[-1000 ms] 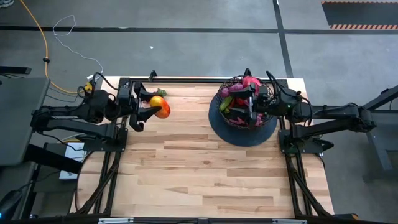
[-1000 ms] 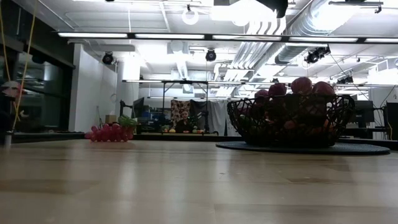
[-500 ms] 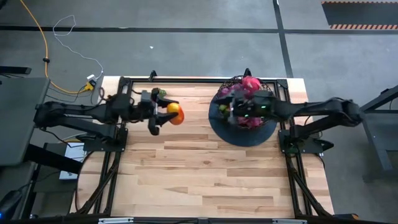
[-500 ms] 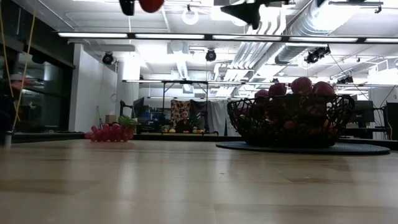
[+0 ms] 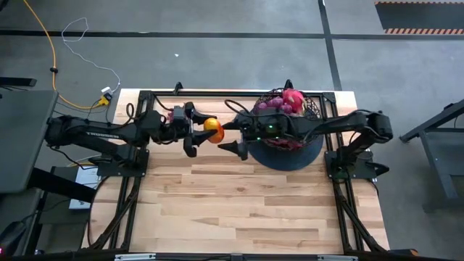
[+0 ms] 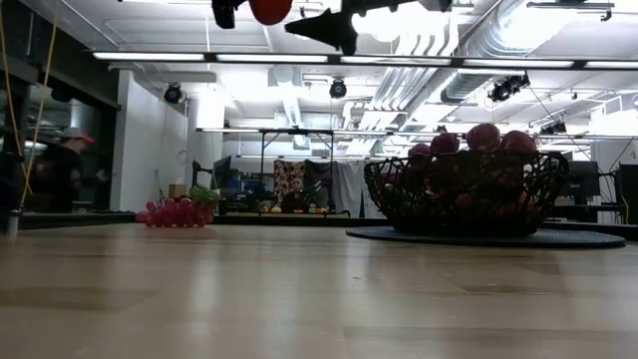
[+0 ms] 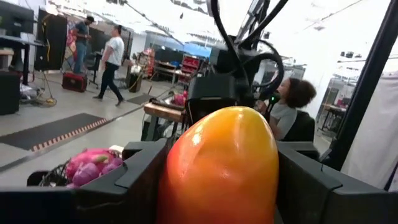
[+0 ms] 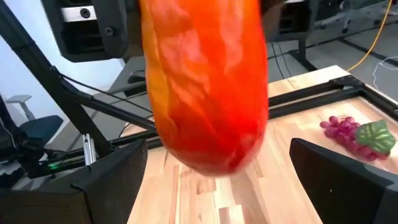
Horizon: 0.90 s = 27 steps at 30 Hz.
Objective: Build produce basket
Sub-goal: Put the mango into the wire basket
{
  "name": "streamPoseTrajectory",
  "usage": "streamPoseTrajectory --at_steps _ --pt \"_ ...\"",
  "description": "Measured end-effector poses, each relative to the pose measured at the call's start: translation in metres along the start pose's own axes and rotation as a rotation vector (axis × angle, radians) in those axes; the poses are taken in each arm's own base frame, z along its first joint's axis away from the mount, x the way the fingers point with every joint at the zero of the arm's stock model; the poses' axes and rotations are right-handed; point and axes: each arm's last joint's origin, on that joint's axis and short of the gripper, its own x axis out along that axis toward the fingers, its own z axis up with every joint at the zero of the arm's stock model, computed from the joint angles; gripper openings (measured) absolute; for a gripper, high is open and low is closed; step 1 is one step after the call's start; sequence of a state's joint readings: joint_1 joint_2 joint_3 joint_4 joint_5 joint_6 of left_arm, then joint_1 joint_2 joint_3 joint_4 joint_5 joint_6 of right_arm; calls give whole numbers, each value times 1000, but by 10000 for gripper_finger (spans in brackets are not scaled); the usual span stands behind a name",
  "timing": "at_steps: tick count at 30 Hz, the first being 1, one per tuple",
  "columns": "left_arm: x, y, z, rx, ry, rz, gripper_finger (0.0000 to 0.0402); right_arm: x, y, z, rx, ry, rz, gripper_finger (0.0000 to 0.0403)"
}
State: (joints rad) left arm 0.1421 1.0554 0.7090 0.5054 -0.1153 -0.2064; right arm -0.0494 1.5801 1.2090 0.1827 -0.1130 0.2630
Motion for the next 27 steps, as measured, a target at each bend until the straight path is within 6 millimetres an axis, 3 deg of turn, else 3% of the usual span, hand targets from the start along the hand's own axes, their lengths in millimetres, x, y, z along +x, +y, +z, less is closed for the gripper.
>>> streamPoseTrajectory --at_steps 8,16,20,27 --pt "2 0 -2 -7 2 -5 234 21 0 6 -5 -22 21 383" --pt "1 -1 -1 -11 0 -23 234 22 0 10 -6 -41 25 378" --pt "1 -1 -1 -11 0 -22 234 21 1 12 -6 -61 21 348" --pt "1 0 -1 -10 2 -20 234 21 0 12 0 -60 16 259"
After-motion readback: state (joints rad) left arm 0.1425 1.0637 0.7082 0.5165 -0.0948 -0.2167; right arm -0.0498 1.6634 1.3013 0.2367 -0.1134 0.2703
